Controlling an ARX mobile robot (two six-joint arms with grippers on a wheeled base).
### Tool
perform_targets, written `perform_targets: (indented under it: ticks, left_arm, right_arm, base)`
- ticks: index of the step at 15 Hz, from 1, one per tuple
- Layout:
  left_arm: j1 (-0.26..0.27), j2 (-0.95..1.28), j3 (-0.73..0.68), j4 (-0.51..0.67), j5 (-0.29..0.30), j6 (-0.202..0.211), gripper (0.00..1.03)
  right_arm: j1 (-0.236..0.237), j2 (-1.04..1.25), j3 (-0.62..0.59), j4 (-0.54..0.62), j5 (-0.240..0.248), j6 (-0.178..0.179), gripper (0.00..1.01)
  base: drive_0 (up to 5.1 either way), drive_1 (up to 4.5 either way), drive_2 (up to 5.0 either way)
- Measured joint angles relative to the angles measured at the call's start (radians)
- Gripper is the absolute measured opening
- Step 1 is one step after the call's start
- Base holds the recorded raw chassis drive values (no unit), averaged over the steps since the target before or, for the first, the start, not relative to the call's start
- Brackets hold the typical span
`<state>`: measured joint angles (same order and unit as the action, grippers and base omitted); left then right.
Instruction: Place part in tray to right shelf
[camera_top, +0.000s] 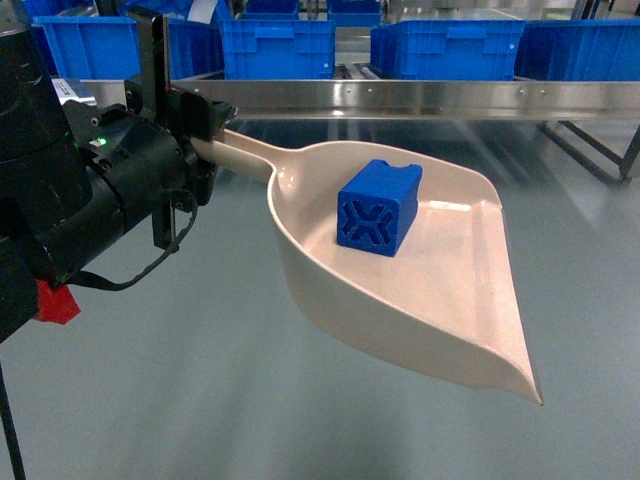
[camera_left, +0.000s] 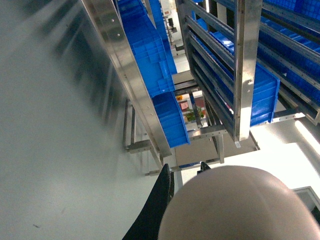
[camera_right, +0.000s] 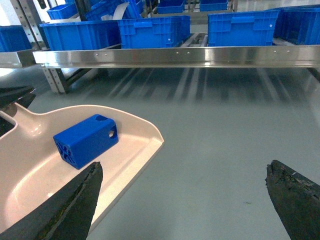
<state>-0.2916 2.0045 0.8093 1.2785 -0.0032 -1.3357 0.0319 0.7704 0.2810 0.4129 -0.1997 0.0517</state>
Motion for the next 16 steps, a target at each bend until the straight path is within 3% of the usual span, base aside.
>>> perform_targets:
  ticks: [11,16]
  left_arm:
    - [0.001,0.000,0.000,0.000,0.002,0.000,0.12]
    - [-0.004,0.000,0.000,0.000,0.003,0.001,0.12]
  right_arm:
    - [0.001,0.000,0.000,0.002,-0.002,0.000,0.98]
    - [0.000,0.000,0.000,0.003,0.001,0.000,0.98]
  base:
    - [0.0,0.00,0.0]
    - [2.6,2.19,-5.1]
